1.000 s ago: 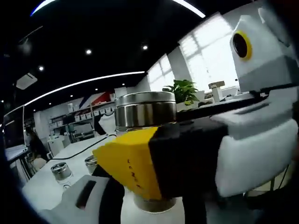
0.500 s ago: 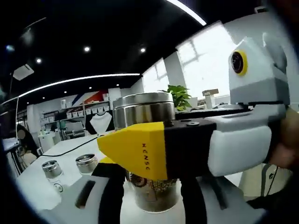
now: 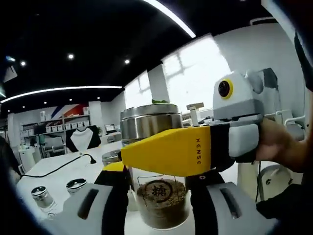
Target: Rotate the seasoning bottle until the label or dispensing opening points toward the visible target arrow and the bottle remains upright within the marked orientation range
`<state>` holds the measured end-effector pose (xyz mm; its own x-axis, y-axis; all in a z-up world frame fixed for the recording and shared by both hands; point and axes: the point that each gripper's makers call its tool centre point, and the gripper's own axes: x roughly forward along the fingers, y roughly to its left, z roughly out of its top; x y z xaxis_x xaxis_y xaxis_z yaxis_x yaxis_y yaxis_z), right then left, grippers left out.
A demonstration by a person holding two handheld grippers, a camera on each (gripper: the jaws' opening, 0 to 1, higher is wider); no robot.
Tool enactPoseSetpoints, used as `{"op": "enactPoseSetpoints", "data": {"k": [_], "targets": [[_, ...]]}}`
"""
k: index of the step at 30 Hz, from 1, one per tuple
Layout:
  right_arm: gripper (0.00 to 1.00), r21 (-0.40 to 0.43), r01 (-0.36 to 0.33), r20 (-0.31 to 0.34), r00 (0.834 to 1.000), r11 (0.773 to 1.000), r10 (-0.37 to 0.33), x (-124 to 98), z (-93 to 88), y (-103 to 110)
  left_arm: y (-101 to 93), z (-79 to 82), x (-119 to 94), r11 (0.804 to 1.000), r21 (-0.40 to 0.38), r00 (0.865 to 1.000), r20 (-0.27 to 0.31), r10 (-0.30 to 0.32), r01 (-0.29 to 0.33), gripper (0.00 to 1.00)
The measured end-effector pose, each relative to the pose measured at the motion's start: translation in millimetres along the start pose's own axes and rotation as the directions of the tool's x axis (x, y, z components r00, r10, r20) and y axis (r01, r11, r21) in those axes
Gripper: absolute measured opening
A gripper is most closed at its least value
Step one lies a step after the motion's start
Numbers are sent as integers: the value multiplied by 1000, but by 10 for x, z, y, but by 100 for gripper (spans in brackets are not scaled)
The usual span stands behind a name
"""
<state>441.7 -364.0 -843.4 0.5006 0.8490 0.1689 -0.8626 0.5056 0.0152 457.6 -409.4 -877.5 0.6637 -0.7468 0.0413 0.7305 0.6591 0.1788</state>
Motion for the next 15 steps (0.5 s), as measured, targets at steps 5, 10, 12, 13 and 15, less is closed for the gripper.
{"op": "enactPoseSetpoints", "data": {"k": [5, 10, 12, 13, 15], "targets": [[39, -23, -47, -9, 999, 999, 47, -30, 41, 24, -48, -6, -15, 995, -14, 995, -2, -97, 97, 51], [39, -24, -92, -1, 996, 995, 92, -54, 86, 50, -69, 8, -25, 983, -35, 984, 13, -178, 178, 52], [39, -25, -114, -2, 993, 993, 114, -58, 89, 70, -88, 5, -26, 975, -37, 976, 14, -217, 217, 52], [39, -19, -124, -2, 992, 992, 124, -59, 89, 72, -96, 9, -21, 972, -34, 972, 17, -232, 233, 52], [39, -14, -139, -3, 990, 990, 139, -62, 85, 81, -132, 13, -15, 961, -33, 961, 20, -274, 275, 52]]}}
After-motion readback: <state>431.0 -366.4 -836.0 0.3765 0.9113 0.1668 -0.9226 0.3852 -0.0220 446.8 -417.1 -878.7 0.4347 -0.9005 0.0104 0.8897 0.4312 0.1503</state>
